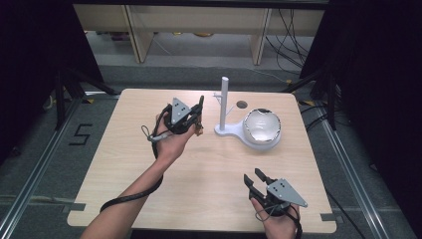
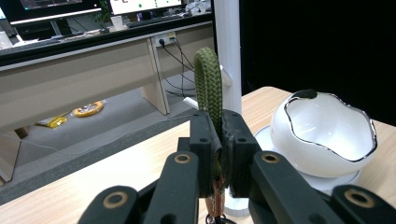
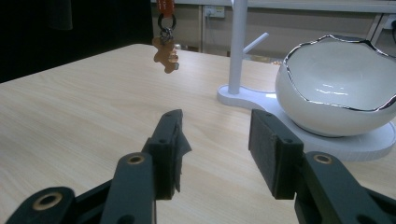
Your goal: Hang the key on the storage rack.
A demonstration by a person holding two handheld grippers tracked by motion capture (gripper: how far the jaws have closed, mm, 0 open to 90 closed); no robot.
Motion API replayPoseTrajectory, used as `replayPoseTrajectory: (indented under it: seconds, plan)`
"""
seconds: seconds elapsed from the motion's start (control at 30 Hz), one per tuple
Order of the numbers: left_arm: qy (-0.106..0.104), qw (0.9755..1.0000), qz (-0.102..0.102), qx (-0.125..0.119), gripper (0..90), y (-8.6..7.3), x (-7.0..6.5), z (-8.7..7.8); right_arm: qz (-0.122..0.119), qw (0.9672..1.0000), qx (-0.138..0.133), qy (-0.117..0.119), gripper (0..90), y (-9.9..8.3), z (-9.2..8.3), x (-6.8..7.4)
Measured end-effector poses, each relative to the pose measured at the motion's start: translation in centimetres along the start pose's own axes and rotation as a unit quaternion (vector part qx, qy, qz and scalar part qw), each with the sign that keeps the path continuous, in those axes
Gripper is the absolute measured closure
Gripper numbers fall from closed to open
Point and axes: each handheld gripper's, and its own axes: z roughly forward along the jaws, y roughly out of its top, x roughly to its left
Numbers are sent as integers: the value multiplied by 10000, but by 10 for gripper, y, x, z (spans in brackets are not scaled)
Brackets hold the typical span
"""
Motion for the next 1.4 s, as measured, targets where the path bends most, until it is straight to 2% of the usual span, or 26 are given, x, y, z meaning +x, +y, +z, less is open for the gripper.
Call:
replayPoseTrajectory:
  seconds: [0.4, 0.43, 0.47, 0.57, 0.6, 0.73, 0.87, 0.93, 1.0, 1.1, 1.17, 1.23, 1.37, 1.4]
  plan:
    - [16, 10000, 49, 72, 834, 2, 1, 11, -26, 10000, -9, 38, 556, 0, 0, -1]
    - [23, 10000, 44, 75, 834, 2, 0, 12, 69, 10000, -33, 47, 556, -1, 0, 0]
    - [24, 10000, 40, 86, 834, 2, 0, 13, 5, 10000, -50, -6, 556, 0, 0, 0]
    - [22, 9999, 36, 94, 834, 2, 0, 16, 78, 9999, -59, 40, 556, 0, 0, 1]
    - [25, 9999, 47, 99, 834, 2, 0, 17, 148, 9999, -10, -27, 556, 0, -2, 2]
    - [31, 9999, 40, 107, 834, 2, 0, 19, -25, 10000, -47, -20, 557, 0, -1, 0]
    - [52, 9999, 44, 133, 833, 4, 1, 22, 15, 10000, 17, -24, 557, -1, -2, 1]
    - [51, 9999, 57, 141, 834, 4, 1, 23, -77, 10000, -26, -23, 557, 0, -1, 0]
    - [57, 9999, 56, 150, 833, 5, 1, 25, 12, 10000, -45, -21, 557, -1, -1, 1]
    - [48, 9998, 67, 154, 834, 6, 0, 29, -67, 9999, -92, -17, 557, 0, -1, -1]
    - [49, 9998, 51, 168, 833, 7, -1, 30, 15, 9999, -127, -21, 557, 0, -1, 0]
    - [46, 9998, 62, 189, 833, 7, -2, 32, -31, 10000, -50, -24, 557, 0, -2, -1]
    - [35, 9998, 54, 194, 833, 7, -3, 35, -179, 9997, -115, -104, 557, -1, -2, -3]
    - [44, 9998, 71, 202, 833, 8, -4, 36, -149, 9998, -101, -76, 557, -1, -2, -3]
